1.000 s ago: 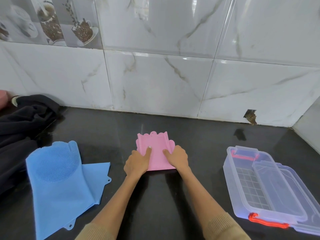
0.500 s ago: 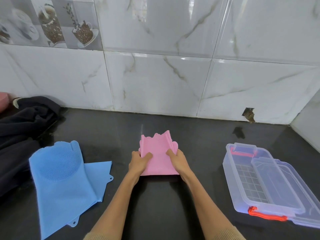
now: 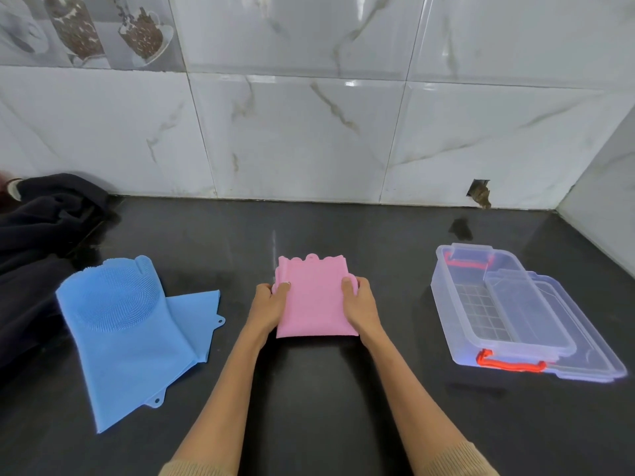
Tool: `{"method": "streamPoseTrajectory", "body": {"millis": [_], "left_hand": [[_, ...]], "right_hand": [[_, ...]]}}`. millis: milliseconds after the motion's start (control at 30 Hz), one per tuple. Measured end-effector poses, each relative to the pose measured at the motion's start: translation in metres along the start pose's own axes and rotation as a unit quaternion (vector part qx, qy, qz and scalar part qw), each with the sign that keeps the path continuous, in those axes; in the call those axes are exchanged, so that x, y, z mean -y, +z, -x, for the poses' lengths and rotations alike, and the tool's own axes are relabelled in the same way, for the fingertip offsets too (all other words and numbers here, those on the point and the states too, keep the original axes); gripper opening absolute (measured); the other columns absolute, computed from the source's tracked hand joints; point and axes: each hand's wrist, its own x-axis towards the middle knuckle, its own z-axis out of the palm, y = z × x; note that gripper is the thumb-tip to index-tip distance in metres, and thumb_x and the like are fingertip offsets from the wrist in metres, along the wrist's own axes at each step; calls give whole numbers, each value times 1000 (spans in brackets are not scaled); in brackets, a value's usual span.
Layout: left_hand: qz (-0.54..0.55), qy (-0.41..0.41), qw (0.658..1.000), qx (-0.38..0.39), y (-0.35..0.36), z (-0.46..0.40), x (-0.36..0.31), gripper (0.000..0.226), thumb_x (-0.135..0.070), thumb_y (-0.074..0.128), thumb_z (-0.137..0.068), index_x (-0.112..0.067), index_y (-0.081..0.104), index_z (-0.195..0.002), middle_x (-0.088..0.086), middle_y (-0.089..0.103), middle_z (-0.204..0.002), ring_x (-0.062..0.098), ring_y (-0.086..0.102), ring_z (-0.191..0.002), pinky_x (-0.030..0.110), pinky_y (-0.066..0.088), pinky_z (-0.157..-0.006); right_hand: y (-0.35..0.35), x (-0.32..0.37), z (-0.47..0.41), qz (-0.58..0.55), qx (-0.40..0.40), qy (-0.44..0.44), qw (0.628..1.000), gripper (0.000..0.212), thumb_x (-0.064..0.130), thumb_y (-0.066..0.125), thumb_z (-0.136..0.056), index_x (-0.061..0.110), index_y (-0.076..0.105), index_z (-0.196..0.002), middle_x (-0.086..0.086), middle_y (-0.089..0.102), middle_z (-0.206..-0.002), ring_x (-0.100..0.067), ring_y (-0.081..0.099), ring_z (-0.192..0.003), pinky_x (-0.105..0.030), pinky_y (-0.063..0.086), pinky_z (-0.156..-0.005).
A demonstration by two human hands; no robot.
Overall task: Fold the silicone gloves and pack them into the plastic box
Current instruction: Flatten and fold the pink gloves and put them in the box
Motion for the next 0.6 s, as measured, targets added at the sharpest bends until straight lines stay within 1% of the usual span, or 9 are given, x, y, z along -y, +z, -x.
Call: {"method": "streamPoseTrajectory", "body": {"millis": [33, 100, 167, 233, 267, 333, 400, 533, 600], "left_hand": [[-1, 4, 1000, -7, 2, 2, 0, 26, -31, 41, -98, -6, 43, -103, 5, 49, -99, 16, 47, -81, 26, 36, -61], [-10, 11, 999, -31, 7, 7, 1, 24, -27, 39, -99, -4, 47, -100, 6, 49, -96, 19, 46, -82, 29, 36, -68], [-18, 23, 998, -52, 9, 11, 2, 25, -24, 38, -99, -2, 50, -97, 8, 50, -93, 21, 45, -81, 31, 37, -73], [-7, 28, 997, -68, 10, 15, 1, 24, -22, 39, -99, -2, 53, -100, 8, 54, -96, 22, 48, -85, 35, 41, -78], [6, 27, 997, -73, 11, 18, 1, 22, -21, 40, -99, -4, 53, -102, 7, 55, -100, 22, 49, -89, 35, 41, -80], [32, 23, 996, -83, 13, 24, 0, 14, -19, 41, -99, -9, 50, -100, 6, 55, -102, 22, 51, -93, 33, 40, -79], [55, 16, 994, -90, 15, 29, -1, 11, -16, 41, -99, -10, 49, -97, 6, 55, -100, 21, 51, -92, 33, 39, -77], [87, 28, 991, -97, 17, 37, -18, 16, -13, 39, -98, -10, 50, -87, 5, 54, -89, 21, 49, -88, 31, 38, -73], [93, 47, 990, -95, 19, 40, -31, 15, -13, 39, -98, -8, 52, -93, 6, 55, -94, 21, 50, -88, 31, 39, -73]], "right_hand": [[0, -1, 3, -3, -12, 0, 1000, 33, 39, 36, -98, 16, 44, -121, 6, 54, -105, -17, 53, -98, -30, 41, -82], [0, -2, 8, -6, -25, 0, 1000, 32, 40, 37, -97, 19, 46, -119, 9, 54, -102, -16, 54, -97, -29, 40, -80], [0, -3, 12, -10, -32, -4, 999, 31, 40, 39, -97, 21, 49, -119, 11, 55, -102, -14, 54, -98, -28, 40, -82], [0, -4, 16, -10, -43, -13, 999, 31, 39, 40, -97, 22, 52, -120, 11, 56, -104, -13, 55, -99, -27, 41, -84], [1, -5, 18, -10, -48, -17, 999, 31, 39, 40, -97, 22, 53, -120, 10, 57, -106, -14, 55, -100, -28, 43, -85], [0, -5, 20, -9, -52, -24, 998, 33, 38, 42, -97, 20, 55, -121, 6, 60, -111, -16, 57, -103, -29, 45, -87], [-2, -2, 19, -18, -49, -28, 998, 35, 36, 45, -96, 17, 58, -123, 3, 62, -116, -18, 58, -105, -30, 46, -88], [-11, 9, 19, -32, -40, -53, 997, 36, 33, 47, -96, 14, 60, -123, -1, 65, -117, -18, 61, -105, -28, 47, -84], [-20, 19, 19, -38, -47, -72, 996, 36, 34, 48, -96, 15, 59, -124, -1, 65, -117, -19, 61, -105, -30, 49, -86]]}}
